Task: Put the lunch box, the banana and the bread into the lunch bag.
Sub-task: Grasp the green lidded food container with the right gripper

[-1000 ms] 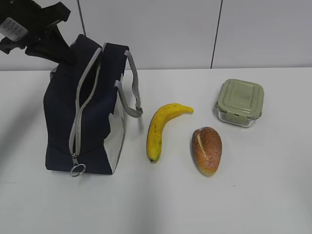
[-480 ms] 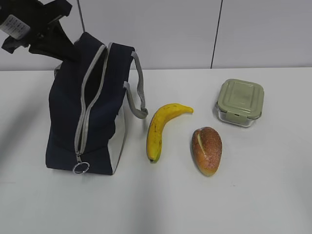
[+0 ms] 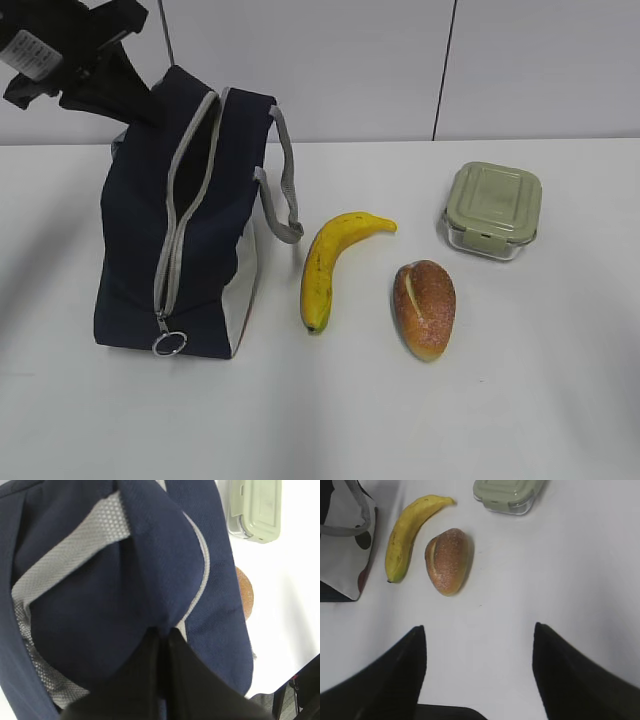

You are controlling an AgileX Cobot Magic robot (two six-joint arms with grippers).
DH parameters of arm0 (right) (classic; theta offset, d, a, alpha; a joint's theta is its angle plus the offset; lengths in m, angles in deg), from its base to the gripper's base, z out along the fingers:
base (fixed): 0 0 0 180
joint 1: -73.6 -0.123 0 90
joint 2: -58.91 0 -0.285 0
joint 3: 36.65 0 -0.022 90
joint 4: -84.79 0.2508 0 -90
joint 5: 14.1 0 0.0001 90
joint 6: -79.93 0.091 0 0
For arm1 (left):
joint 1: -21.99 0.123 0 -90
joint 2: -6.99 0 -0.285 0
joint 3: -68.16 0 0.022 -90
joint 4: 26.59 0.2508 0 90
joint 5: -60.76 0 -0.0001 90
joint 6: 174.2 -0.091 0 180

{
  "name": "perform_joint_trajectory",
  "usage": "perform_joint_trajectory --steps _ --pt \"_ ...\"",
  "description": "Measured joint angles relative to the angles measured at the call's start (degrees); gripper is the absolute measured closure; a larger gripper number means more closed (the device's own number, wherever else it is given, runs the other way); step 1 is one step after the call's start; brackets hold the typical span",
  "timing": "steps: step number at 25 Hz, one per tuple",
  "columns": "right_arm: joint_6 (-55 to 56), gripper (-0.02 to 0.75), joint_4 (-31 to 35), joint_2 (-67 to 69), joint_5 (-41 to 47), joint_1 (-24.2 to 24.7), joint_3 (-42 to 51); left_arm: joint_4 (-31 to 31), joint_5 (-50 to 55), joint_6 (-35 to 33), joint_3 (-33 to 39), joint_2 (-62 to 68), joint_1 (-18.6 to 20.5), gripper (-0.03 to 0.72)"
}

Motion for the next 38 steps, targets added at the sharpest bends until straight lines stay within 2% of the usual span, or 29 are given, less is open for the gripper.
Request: perform_joint_trajectory --steps 3,8,14,22,27,34,38 --pt "0.1 0.246 3.7 8.7 -3.1 0.0 -1.3 0.0 0.0 -0.3 0.0 0.0 0.0 0.686" --pt "0.1 0.246 5.1 22.7 -4.0 0.0 -7.2 0.0 0.0 -0.4 0.0 0.0 0.0 0.686" --pt "0.1 0.246 7.1 38.9 -1.0 0.0 -18.8 0.0 0.2 -0.6 0.0 0.0 0.0 0.686" --pt "-1.2 0.246 9.9 53.8 -0.5 0.3 -33.5 0.0 0.3 -0.7 0.0 0.0 0.0 0.686" --pt "-8.0 0.246 15.3 63.2 1.4 4.2 -39.0 0.1 0.3 -0.8 0.0 0.0 0.0 0.686" --pt "-19.8 0.246 25.8 72.4 2.2 11.5 -39.9 0.1 0.3 -0.8 0.0 0.0 0.0 0.686" --pt "-25.8 0.199 30.4 76.4 2.6 14.5 -40.1 0.2 0.2 -0.8 0.0 0.0 0.0 0.686"
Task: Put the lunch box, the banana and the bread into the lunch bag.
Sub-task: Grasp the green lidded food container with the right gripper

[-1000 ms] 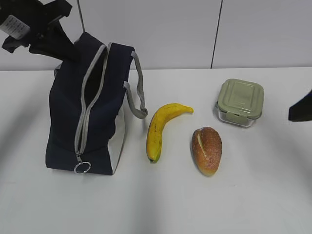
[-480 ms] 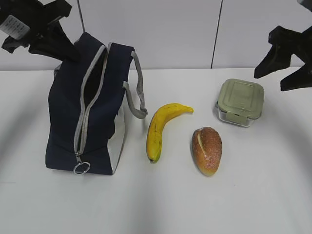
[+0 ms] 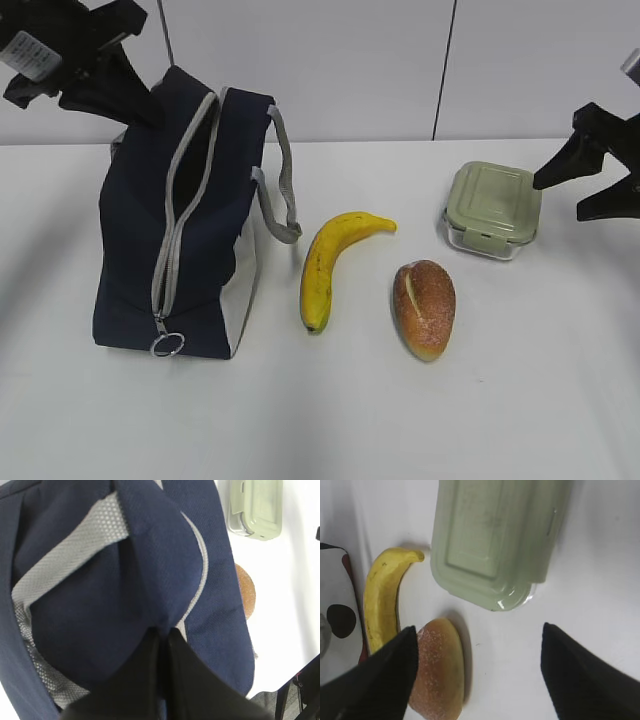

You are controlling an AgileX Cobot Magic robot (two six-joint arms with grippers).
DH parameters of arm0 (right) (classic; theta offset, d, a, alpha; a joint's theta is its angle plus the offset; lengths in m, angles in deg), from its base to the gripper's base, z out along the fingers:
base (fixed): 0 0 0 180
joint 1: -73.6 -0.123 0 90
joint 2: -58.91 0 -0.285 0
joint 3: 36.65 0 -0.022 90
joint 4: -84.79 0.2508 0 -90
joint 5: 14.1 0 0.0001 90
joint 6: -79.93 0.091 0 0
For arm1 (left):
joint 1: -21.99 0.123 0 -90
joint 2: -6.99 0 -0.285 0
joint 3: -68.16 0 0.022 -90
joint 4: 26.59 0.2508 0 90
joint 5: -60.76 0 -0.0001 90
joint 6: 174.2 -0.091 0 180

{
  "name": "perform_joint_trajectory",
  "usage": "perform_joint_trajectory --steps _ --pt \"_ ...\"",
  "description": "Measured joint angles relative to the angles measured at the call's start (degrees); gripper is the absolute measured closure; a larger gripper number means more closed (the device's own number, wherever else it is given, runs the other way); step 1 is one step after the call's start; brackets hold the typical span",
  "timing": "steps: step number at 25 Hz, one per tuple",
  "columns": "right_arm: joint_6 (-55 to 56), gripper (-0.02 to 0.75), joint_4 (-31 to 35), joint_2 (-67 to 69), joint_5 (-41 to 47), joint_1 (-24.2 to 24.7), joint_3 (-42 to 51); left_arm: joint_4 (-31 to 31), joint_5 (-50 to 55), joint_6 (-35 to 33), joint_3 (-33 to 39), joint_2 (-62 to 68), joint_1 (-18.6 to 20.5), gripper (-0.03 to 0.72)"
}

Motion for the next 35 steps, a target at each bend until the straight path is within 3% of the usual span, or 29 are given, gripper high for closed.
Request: perform_joint_trajectory --steps 3,7,17,35 --pt "-5.4 0.134 4.2 2.9 0.4 2.0 -0.7 0.0 -0.1 0.0 0.0 0.0 0.0 0.686" --pt "-9.3 0.111 5.9 7.7 3.2 3.6 -4.6 0.0 -0.1 0.0 0.0 0.0 0.0 0.686" --pt "-13.7 0.113 9.8 20.0 8.6 4.4 -15.5 0.0 -0.9 -0.1 0.0 0.0 0.0 0.686" --pt "-23.0 0.148 20.6 26.8 9.2 5.9 -16.0 0.0 -1.3 -0.2 0.0 0.0 0.0 0.686"
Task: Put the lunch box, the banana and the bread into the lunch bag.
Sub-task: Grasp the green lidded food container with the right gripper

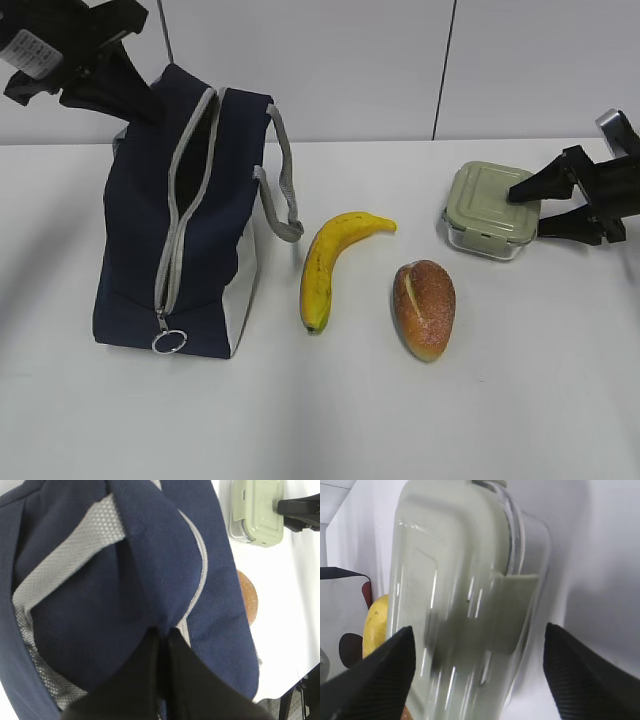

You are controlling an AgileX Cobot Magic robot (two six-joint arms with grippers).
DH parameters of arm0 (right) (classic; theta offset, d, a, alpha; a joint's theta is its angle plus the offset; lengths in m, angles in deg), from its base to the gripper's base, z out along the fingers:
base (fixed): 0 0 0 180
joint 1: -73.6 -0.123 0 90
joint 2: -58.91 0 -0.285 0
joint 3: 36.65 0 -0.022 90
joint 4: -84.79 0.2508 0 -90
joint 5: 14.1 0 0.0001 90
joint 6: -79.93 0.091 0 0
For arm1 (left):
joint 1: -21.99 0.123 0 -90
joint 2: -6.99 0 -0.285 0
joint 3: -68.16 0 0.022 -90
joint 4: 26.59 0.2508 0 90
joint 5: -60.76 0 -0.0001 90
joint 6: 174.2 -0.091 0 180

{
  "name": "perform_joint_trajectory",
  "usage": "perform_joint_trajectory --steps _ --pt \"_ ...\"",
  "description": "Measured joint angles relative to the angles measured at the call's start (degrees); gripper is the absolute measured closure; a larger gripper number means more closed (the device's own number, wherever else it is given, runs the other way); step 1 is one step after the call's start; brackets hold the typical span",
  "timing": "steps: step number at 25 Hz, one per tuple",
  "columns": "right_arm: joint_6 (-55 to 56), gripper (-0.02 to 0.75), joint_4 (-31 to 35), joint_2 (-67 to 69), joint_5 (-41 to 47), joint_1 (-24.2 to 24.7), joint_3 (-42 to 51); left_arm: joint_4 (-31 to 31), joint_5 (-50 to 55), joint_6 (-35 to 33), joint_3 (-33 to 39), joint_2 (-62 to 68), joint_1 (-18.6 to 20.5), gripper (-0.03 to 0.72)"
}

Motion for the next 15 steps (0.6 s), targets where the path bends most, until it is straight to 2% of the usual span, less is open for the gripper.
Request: perform_joint_trajectory --steps 4,10,15 --pt "-1.7 0.166 1.3 0.0 0.0 0.0 0.0 0.0 -0.1 0.0 0.0 0.0 0.0 0.686" --pt "-3.3 0.286 2.1 0.8 0.4 0.0 0.0 0.0 -0.1 0.0 0.0 0.0 0.0 0.686" --pt "-3.6 0.303 4.3 2.3 2.6 0.0 0.0 0.0 -0.1 0.0 0.0 0.0 0.0 0.686"
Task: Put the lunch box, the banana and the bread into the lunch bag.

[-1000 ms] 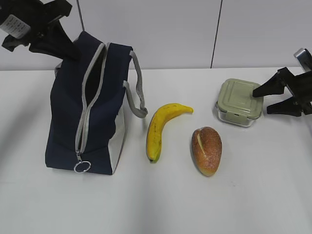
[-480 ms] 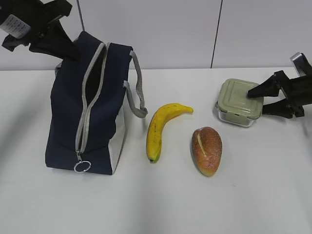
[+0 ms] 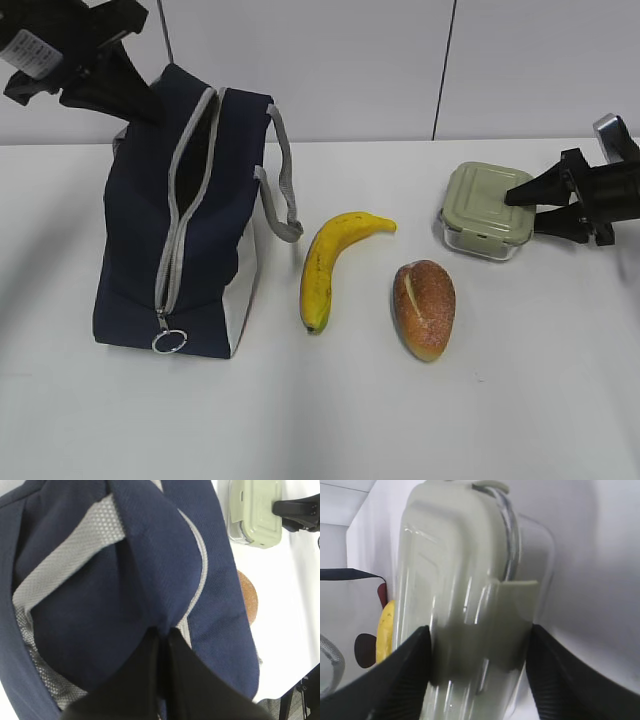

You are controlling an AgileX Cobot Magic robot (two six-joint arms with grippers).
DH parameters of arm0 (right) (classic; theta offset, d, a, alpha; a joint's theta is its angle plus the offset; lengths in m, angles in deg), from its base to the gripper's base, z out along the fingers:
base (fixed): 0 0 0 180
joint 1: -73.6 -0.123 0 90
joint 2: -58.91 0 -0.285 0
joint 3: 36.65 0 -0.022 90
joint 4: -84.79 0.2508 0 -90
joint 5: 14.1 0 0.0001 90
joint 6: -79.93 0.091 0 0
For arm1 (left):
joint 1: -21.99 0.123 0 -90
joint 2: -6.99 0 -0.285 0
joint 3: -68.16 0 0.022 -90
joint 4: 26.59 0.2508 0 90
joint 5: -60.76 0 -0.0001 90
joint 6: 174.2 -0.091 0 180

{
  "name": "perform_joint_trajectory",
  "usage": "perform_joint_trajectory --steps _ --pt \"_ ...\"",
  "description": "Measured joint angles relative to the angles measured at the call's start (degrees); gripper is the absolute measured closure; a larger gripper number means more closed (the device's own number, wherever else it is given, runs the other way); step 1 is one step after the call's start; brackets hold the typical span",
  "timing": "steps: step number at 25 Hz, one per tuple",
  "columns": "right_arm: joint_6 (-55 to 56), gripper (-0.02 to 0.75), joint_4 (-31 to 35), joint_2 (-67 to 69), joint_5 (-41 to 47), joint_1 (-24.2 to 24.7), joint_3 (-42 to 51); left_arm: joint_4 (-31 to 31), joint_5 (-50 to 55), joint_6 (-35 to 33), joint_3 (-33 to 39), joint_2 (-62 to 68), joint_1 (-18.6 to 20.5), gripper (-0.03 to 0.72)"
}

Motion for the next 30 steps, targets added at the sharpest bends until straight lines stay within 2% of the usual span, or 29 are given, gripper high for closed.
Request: perform_joint_trajectory --steps 7,15,25,30 --pt "-0.1 0.344 1.2 0.6 1.6 0.0 -0.2 0.0 0.0 -0.1 0.0 0.0 0.0 0.686" --pt "0.3 0.348 0.6 1.5 1.7 0.0 -3.9 0.0 0.0 -0.1 0.0 0.0 0.0 0.686" --pt "6.2 0.351 0.1 0.8 1.3 -0.1 -8.1 0.0 0.0 -0.1 0.0 0.0 0.0 0.686" --pt "10.6 0.351 0.1 -3.2 1.3 -1.9 -8.1 -0.2 -0.7 -0.1 0.0 0.0 0.0 0.686"
